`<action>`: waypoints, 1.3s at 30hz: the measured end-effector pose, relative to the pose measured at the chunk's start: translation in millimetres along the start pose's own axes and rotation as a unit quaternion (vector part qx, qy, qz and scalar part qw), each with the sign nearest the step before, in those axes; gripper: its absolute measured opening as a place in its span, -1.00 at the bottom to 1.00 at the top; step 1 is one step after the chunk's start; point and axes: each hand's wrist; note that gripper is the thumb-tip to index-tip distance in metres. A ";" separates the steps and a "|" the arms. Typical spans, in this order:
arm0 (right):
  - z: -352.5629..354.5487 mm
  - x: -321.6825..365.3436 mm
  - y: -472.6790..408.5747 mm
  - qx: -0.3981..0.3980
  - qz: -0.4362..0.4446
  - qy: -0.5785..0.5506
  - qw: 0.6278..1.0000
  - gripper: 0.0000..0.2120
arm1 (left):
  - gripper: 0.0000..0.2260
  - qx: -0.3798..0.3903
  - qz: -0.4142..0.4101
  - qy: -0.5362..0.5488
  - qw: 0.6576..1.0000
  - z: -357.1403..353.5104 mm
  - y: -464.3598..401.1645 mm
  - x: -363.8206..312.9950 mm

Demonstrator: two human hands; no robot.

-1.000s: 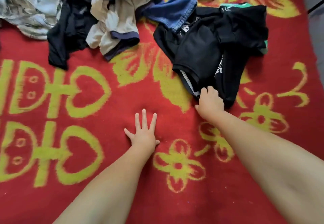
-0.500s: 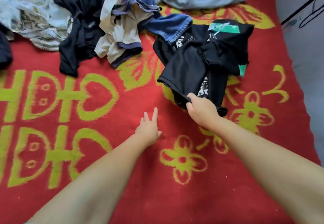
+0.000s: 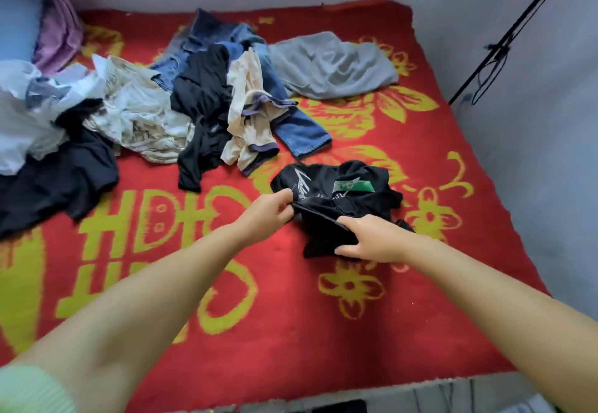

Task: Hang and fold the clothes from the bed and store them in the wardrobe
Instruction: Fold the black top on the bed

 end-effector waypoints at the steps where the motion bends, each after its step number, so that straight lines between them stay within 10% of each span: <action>1: 14.0 -2.7 4.8 0.011 -0.019 -0.010 1.000 -0.73 | -0.92 -0.034 0.004 0.039 0.999 6.0 6.0 -10.4; 10: 143.6 -22.4 59.3 0.017 -0.164 0.000 0.986 -0.76 | -0.80 -0.150 -0.086 0.131 0.976 74.5 -9.2 -127.6; 19: 208.3 -13.5 85.6 -0.312 -0.079 -0.068 0.944 -0.69 | -0.74 -0.307 -0.108 0.191 0.926 133.0 -13.3 -172.4; 24: 268.6 8.7 115.2 -0.431 0.024 -0.198 0.880 -0.88 | -0.84 -0.179 -0.153 -0.014 0.972 193.5 -1.6 -192.7; 32: 318.3 24.0 157.0 -0.110 0.003 -0.061 0.992 -0.87 | -0.81 -0.149 -0.046 -0.189 0.970 266.4 24.9 -204.3; 39: 310.5 18.3 133.2 -0.219 -0.033 0.000 0.975 -0.90 | -0.69 -0.182 0.013 -0.217 0.959 275.7 41.3 -200.4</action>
Point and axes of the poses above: each hand's wrist, its own y-axis away from the middle knuckle, its own z-axis out of the back of the hand, x = y × z, and after that the axes turned 9 degrees about -z, right-handed
